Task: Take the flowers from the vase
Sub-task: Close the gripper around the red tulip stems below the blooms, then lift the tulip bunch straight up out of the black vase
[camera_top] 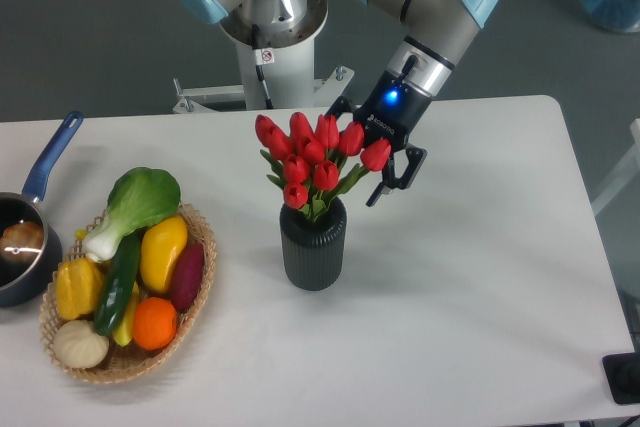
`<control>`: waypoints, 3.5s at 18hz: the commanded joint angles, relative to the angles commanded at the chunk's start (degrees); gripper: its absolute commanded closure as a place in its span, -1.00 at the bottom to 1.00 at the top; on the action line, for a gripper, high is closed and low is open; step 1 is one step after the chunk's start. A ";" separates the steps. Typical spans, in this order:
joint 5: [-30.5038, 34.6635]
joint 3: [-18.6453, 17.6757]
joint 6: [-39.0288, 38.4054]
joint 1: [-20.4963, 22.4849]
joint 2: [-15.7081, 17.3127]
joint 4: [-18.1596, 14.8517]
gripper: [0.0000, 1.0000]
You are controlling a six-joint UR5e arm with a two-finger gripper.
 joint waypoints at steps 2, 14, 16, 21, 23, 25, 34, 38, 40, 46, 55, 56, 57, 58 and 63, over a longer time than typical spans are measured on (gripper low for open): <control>0.00 -0.44 0.62 0.09 0.00 0.00 -0.61; 0.53 -1.67 1.95 0.35 2.19 -0.09 0.64; 0.53 -1.58 1.94 0.53 2.20 -0.09 0.84; 0.62 -1.58 1.86 0.09 2.29 -0.18 0.96; 0.62 -1.58 1.16 0.00 3.25 -0.18 0.99; 1.40 -1.58 0.80 0.00 4.30 -0.35 0.99; 2.73 0.44 -4.73 0.00 6.15 -0.44 1.00; 1.94 1.23 -9.73 -0.52 7.64 -0.44 1.00; 1.85 1.84 -11.93 -0.70 8.09 -0.35 1.00; 0.62 3.25 -14.57 -0.79 9.40 -0.44 1.00; -1.67 5.71 -24.07 -2.72 11.95 -0.53 1.00; -1.67 5.71 -24.51 -2.99 12.04 -0.44 1.00; -1.76 5.71 -24.86 -3.34 12.22 -0.44 1.00; -1.84 5.71 -25.47 -3.78 12.39 -0.44 1.00; -2.98 5.71 -28.54 -4.57 13.62 -0.44 1.00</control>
